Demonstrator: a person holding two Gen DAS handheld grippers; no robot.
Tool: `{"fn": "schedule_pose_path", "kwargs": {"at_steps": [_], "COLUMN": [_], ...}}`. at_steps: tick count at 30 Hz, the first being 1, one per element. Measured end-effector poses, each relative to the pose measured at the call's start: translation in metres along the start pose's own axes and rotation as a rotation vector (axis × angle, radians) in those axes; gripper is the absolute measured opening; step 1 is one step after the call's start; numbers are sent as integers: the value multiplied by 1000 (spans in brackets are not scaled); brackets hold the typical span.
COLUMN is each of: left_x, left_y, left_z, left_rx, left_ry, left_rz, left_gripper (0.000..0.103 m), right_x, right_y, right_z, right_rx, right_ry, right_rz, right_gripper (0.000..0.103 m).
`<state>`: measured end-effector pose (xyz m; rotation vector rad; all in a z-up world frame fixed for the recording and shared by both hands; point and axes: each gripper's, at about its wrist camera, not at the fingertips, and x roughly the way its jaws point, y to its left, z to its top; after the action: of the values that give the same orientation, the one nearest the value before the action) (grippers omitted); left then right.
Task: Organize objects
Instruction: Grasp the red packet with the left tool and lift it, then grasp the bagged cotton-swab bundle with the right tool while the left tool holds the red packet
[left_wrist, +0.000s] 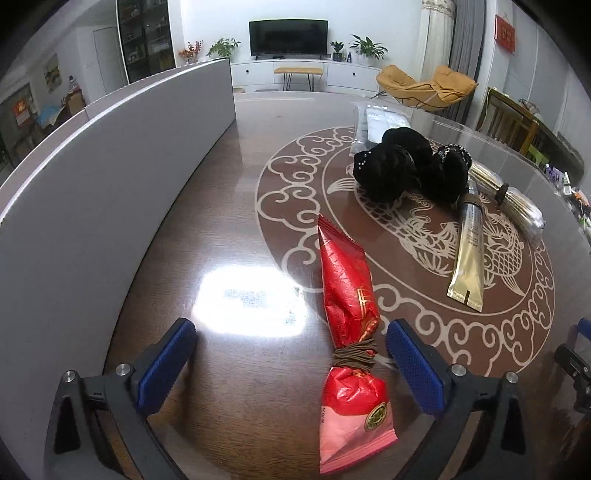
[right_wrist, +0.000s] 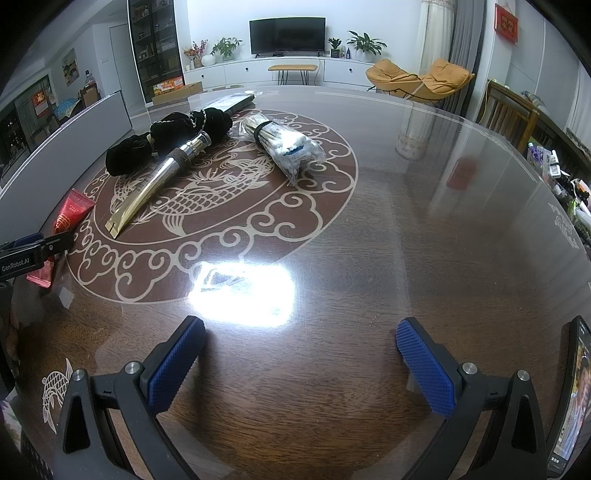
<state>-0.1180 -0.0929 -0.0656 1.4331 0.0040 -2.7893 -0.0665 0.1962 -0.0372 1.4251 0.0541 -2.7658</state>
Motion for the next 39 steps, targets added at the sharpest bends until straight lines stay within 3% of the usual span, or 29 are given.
{"fn": "schedule_pose_path", "kwargs": {"at_steps": [4,9,13,16,17,20,21,27,31,32,33,35,39], "left_x": [0,0,0,0,0,0,0,0,0,0,0,0,0], "left_y": [0,0,0,0,0,1,0,0,0,0,0,0,0], "left_z": [0,0,0,0,0,0,0,0,0,0,0,0,0], "left_rx": [-1,-1,-1,-1,-1,-1,-1,-1,-1,-1,-1,-1,-1], "left_ry": [0,0,0,0,1,0,1,0,0,0,0,0,0], "left_rz": [-2,-1,-2,-2,-2,-2,-2,-2,-2,-2,-2,-2,-2], "left_gripper": [103,103,103,103,103,103,103,103,103,103,103,103,103], "right_x": [6,17,67,96,101,101,98,46,4,0,-1,2,7], "right_y": [1,12,35,44,44,34,29,4,2,1,1,1,3], "right_z": [14,88,142,162,164,161,155,82,24,17,12,7,10], "right_rx": [-40,-153,-251,-273,-259,-171,-143,-22,24,39,49,59,41], "right_ry": [22,-53,19,77,94,92,88,26,-25,-32,-32,-21,2], "right_rz": [22,30,27,32,50,73,79,-17,-25,-30,-39,-50,-26], "right_gripper": [103,103,103,77,60,35,32,32,34,41,63,94,103]}}
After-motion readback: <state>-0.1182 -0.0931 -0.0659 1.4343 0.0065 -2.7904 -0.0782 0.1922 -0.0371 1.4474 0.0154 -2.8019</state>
